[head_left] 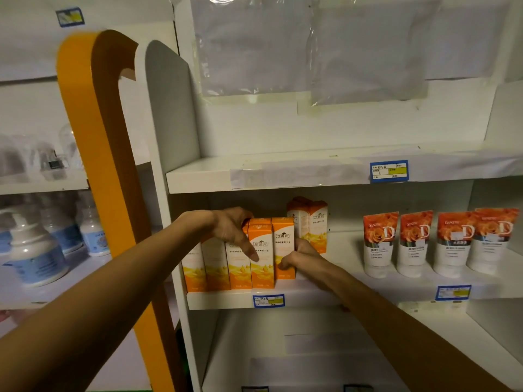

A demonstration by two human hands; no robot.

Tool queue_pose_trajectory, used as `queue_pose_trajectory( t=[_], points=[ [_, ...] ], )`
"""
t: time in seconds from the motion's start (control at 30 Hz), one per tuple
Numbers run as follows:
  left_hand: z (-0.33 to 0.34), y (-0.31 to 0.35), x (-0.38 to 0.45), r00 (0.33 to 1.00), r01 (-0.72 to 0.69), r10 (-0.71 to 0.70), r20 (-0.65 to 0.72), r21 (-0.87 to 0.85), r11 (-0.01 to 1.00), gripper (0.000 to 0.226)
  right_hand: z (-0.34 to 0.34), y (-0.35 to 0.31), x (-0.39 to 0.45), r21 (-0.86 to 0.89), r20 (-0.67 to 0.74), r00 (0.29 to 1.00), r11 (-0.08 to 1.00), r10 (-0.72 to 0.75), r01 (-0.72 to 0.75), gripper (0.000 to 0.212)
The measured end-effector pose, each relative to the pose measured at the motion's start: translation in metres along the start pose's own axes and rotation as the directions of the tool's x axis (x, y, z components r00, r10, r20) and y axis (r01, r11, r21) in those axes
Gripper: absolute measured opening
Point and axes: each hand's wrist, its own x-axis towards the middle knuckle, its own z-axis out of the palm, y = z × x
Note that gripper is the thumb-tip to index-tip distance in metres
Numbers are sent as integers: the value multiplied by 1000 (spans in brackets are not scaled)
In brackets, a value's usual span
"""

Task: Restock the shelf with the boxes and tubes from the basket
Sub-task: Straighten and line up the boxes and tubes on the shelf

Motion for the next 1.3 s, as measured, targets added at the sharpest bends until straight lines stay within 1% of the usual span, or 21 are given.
queue_pose_trajectory(
  t=[0.1,0.17,0.23,0.3,0.33,0.37,0.4,0.43,0.47,0.5,0.57,0.63,0.67,0.73,0.77,0.83,0.97,1.07,1.17,1.23,1.3],
  points=[
    [0,3,-3,1000,5,-5,12,6,1000,71,-1,-3,-3,-31,37,999,999,-16,17,62],
    [-2,9,-6,1000,3,-3,-3,-5,1000,75,-4,-4,-7,-5,29,998,999,-47,47,62],
    [-4,14,-7,997,-16,14,-77,-15,1000,83,-12,-10,-14,91,-36,992,988,-118,121,59],
    [-4,18,-4,986,-34,24,-163,-58,998,98,-23,-17,-24,182,-137,965,952,-224,246,49],
    [-3,21,-2,981,-48,32,-193,-80,996,98,-30,-20,-28,151,-218,934,936,-283,319,41],
    [-1,25,-1,976,-73,53,-213,-89,993,93,-38,-23,-30,51,-310,887,925,-343,375,36],
    [1,30,0,971,-101,79,-226,-85,991,84,-47,-26,-29,-77,-376,838,915,-395,396,35],
    [4,34,1,966,-127,105,-237,-79,989,75,-55,-29,-27,-185,-410,809,907,-421,379,35],
    [7,38,2,961,-151,130,-245,-68,986,68,-61,-33,-23,-290,-413,802,897,-432,334,36],
    [11,40,5,955,-170,153,-253,-44,985,65,-65,-37,-18,-411,-398,806,871,-438,270,37],
    [18,40,11,954,-164,164,-250,22,986,61,-67,-46,-8,-628,-340,839,767,-424,133,41],
    [22,38,16,960,-119,134,-247,75,990,54,-65,-54,2,-745,-287,865,664,-412,69,46],
    [24,37,17,960,-99,119,-253,91,991,52,-66,-56,9,-781,-273,873,623,-403,44,52],
    [24,39,17,962,-87,110,-251,101,991,50,-66,-56,23,-807,-276,893,591,-354,-15,64],
    [23,40,16,964,-85,107,-242,97,992,49,-66,-55,28,-800,-282,907,599,-314,-42,66],
    [23,40,18,967,-83,102,-235,90,992,49,-64,-54,35,-769,-286,923,637,-258,-61,62],
    [25,37,21,957,-72,103,-271,121,990,50,-63,-55,39,-702,-311,915,711,-256,-39,51],
    [26,34,23,952,-73,110,-285,138,988,45,-65,-59,35,-671,-310,921,741,-237,-35,56],
    [25,33,24,947,-67,111,-303,151,986,44,-69,-62,28,-670,-283,928,742,-242,-11,63],
    [26,32,26,948,-69,109,-299,139,988,44,-73,-66,21,-671,-278,929,742,-243,-6,64],
    [27,29,28,951,-63,100,-291,132,989,43,-78,-67,17,-621,-269,938,784,-217,4,61]
  ],
)
